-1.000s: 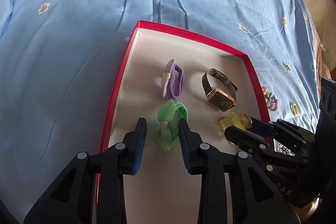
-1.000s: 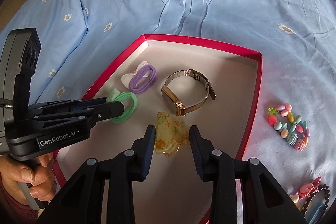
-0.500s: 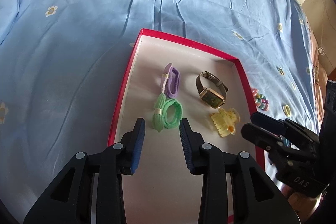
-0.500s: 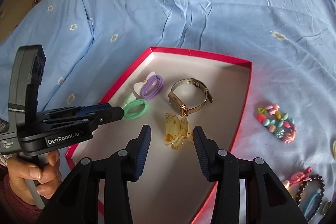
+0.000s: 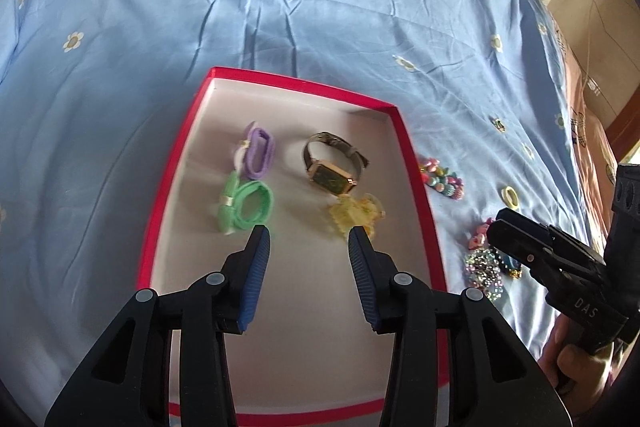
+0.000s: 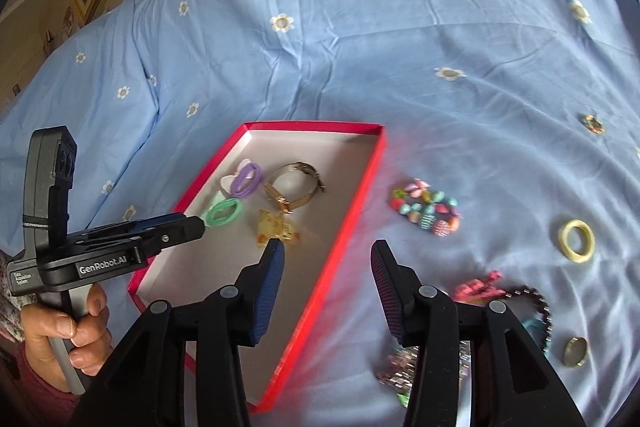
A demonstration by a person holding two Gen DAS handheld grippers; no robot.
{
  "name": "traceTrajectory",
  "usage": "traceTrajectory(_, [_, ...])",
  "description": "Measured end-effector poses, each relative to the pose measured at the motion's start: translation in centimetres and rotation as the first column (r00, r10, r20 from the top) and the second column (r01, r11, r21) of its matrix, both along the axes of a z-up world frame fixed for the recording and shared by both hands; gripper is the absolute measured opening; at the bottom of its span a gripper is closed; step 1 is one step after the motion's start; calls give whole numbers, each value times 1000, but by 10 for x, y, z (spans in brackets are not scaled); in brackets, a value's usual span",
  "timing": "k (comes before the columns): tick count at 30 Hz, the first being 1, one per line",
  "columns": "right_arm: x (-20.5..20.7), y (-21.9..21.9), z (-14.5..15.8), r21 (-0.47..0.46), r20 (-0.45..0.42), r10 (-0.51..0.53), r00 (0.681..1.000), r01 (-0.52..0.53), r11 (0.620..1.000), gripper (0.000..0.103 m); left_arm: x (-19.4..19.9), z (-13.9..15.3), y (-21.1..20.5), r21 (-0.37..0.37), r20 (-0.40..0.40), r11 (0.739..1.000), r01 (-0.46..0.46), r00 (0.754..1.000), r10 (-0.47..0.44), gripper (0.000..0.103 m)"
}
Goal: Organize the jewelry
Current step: 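Move both open tools back over the remaining jewelry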
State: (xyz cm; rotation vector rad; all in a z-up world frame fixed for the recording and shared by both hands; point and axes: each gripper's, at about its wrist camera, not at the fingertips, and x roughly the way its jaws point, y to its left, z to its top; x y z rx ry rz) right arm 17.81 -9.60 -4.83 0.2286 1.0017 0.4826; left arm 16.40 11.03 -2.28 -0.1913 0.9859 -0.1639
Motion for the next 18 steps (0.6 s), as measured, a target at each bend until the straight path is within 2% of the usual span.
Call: traceTrajectory(18, [-25,-109,-6,-29,-18,-200,980,199,980,51,10,7,-73,11,3,990,143,990,-143,41])
